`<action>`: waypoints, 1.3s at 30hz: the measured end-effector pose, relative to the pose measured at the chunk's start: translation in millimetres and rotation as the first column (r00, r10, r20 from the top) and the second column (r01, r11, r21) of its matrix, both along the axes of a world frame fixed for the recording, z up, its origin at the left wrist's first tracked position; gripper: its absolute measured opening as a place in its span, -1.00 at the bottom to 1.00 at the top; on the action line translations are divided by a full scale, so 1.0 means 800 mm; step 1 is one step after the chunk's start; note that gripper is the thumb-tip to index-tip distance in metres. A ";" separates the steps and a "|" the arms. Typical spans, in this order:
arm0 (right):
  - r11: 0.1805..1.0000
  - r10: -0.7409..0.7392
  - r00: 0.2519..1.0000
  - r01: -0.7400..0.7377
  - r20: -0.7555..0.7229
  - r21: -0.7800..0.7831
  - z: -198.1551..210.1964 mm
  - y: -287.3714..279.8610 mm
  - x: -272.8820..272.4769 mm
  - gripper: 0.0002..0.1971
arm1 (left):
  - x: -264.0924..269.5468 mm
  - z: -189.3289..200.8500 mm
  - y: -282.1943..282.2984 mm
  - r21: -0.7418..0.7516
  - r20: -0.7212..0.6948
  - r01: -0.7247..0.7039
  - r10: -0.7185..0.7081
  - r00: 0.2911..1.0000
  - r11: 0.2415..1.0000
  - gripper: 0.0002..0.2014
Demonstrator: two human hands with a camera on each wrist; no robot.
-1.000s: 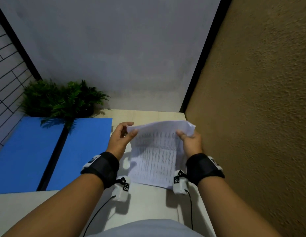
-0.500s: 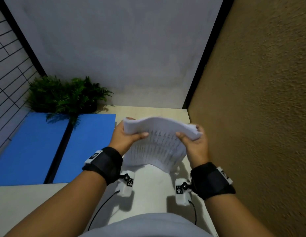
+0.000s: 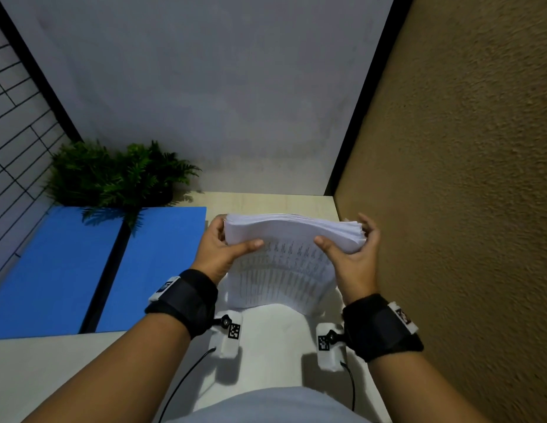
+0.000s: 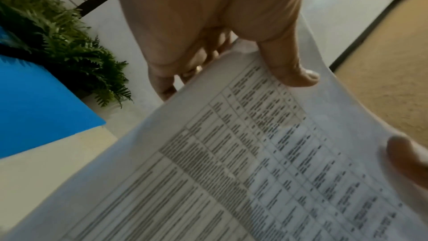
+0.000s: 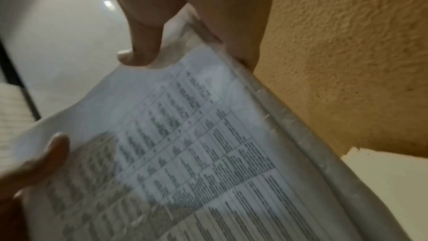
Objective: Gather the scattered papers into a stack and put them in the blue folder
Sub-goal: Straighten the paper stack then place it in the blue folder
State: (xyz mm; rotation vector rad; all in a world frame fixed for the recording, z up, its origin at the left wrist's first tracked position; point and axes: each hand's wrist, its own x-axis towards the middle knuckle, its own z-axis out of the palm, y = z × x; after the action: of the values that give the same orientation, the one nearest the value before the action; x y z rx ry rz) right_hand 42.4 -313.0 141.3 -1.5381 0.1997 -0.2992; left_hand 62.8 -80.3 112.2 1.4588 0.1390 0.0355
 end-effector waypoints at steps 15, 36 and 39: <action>0.889 0.053 0.974 0.054 0.220 -0.454 -0.002 0.016 -0.003 -0.60 | 0.000 -0.018 -0.006 0.043 -0.020 0.085 -0.085 0.996 0.995 -0.09; 0.955 -0.011 0.994 0.042 0.108 -0.292 -0.004 0.017 0.014 -0.10 | 0.011 -0.022 -0.007 -0.034 -0.092 0.072 -0.075 0.993 0.997 -0.18; 0.999 0.014 0.995 -0.017 -0.102 -0.032 -0.017 0.006 0.027 -0.08 | 0.013 -0.024 -0.007 -0.033 -0.099 0.059 -0.062 0.993 0.998 -0.19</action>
State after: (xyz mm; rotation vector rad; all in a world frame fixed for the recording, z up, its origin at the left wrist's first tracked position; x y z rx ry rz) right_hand 63.9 -307.9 127.5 -1.5881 0.2641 -0.2130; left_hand 73.3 -85.7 93.4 1.4343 0.1763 -0.0890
